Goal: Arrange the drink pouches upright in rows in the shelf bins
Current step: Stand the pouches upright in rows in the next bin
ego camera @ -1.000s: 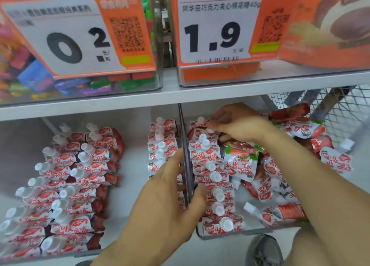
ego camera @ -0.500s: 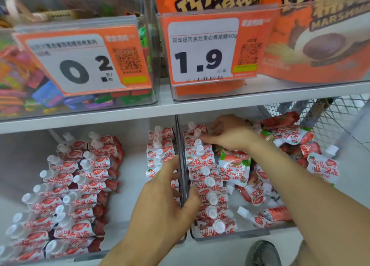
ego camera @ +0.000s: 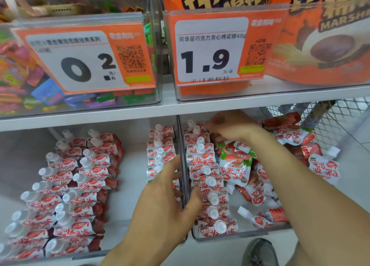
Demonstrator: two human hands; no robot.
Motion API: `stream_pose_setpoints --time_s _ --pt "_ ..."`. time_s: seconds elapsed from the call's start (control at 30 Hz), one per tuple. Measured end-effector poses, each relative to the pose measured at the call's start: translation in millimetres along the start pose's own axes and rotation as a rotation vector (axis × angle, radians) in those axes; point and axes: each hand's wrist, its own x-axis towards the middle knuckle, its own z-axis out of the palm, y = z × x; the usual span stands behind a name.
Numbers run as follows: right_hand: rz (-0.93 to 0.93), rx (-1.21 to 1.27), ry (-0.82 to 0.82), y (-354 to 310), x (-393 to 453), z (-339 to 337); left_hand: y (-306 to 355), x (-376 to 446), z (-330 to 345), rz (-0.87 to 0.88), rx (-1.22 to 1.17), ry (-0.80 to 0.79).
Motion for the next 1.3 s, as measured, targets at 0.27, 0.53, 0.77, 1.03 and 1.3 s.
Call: stream_pose_setpoints --time_s 0.27,0.53,0.77,1.03,1.3 --pt "-0.069 -0.017 0.127 2 12 20 -5 -1 0 0.039 -0.024 -0.002" --pt "-0.095 -0.254 -0.026 4 6 2 -7 -1 0 0.063 -0.010 -0.012" --pt "-0.178 -0.178 0.011 1 -8 3 -8 -1 1 0.076 0.036 0.009" --pt "-0.209 -0.013 -0.115 17 -18 3 -5 -1 2 0.049 0.027 0.023" --pt "-0.321 -0.471 -0.113 43 -85 -26 2 6 -6 0.005 0.100 0.025"
